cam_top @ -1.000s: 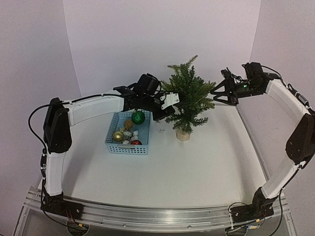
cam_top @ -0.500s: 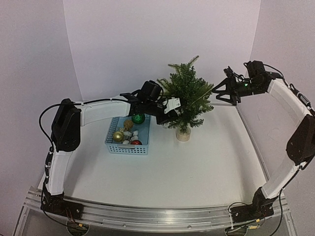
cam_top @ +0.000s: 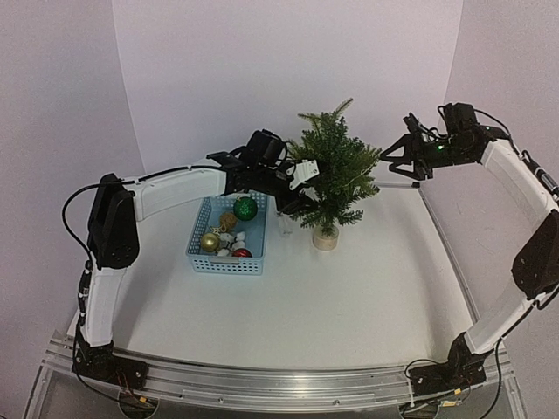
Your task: Decorate the small christmas tree
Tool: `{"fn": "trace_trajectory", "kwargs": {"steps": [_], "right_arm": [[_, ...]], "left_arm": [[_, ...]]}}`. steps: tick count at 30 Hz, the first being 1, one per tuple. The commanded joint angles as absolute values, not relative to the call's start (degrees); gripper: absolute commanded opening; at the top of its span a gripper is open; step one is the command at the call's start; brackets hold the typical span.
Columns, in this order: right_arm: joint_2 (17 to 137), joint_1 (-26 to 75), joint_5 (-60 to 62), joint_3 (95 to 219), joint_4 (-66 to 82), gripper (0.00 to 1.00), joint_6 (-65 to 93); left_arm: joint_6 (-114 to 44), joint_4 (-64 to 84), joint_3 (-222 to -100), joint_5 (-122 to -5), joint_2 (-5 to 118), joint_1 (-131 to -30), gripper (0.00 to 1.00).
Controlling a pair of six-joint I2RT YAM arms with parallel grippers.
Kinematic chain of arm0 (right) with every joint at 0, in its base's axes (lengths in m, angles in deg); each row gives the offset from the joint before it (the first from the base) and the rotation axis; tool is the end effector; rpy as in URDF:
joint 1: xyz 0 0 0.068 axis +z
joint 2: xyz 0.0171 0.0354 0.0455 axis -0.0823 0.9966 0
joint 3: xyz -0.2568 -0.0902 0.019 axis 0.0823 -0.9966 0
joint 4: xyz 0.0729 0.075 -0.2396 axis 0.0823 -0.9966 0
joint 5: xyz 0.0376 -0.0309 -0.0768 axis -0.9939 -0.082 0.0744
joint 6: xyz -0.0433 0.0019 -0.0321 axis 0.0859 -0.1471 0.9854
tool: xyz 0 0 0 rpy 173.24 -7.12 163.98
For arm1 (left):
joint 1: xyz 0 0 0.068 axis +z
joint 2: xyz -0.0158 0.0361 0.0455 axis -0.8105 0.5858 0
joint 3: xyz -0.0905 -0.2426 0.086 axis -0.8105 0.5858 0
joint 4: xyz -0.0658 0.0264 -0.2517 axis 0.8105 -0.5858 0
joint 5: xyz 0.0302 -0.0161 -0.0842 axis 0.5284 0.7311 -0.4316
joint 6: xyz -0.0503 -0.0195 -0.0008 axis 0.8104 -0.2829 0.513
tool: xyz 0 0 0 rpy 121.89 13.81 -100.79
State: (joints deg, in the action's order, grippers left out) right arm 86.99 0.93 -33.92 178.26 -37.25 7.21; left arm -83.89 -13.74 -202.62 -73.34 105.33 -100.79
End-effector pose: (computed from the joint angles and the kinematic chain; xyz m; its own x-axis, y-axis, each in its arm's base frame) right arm 0.3354 0.0574 0.3969 -0.7633 0.0983 -0.6386 -0.4201 0.6755 0.6061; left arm 0.3437 -0.3800 0.2893 0.2426 0.5875 -0.7720 0.9127 0.1316 0.3869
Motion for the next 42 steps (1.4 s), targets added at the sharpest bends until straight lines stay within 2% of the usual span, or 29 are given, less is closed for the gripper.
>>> {"fn": "trace_trajectory", "kwargs": {"steps": [1,4,6,12,20,23,30,34,37,42], "right_arm": [[85.9,0.4,-29.0,180.0,-35.9,0.58,5.3],[87.2,-0.2,-25.0,180.2,-35.8,0.55,2.9],[88.2,-0.5,-22.2,180.2,-35.6,0.55,1.4],[92.5,-0.7,-14.5,179.1,-32.4,0.52,-4.7],[102.5,-0.7,-15.3,177.6,-22.9,0.51,-9.6],[107.9,-0.6,-18.5,177.6,-20.0,0.49,-11.6],[116.6,2.2,-25.6,175.8,-7.8,0.46,-16.5],[121.5,4.9,-27.3,177.8,-5.1,0.45,-17.5],[123.8,5.7,-28.2,177.7,-3.1,0.44,-19.3],[124.9,6.9,-29.7,174.4,3.6,0.44,-22.7]], "left_arm": [[-84.6,-18.5,-202.4,-74.2,98.3,-100.4,0.70],[-84.9,-20.7,-203.2,-74.9,97.4,-100.4,0.83],[-85.1,-23.0,-204.7,-75.9,97.3,-100.4,0.88],[-87.3,-29.9,-205.8,-78.6,94.8,-100.4,0.90],[-88.6,-36.3,-207.7,-79.7,91.2,-100.2,0.93],[-87.4,-37.9,-209.5,-80.0,91.0,-99.2,0.88],[-85.4,-35.5,-200.4,-78.8,88.8,-93.6,0.61],[-83.8,-27.7,-193.6,-77.3,88.8,-88.7,0.49],[-83.4,-19.8,-187.3,-72.5,90.8,-88.0,0.50],[-72.6,-16.0,-194.3,-71.7,100.6,-88.1,0.56]]}}
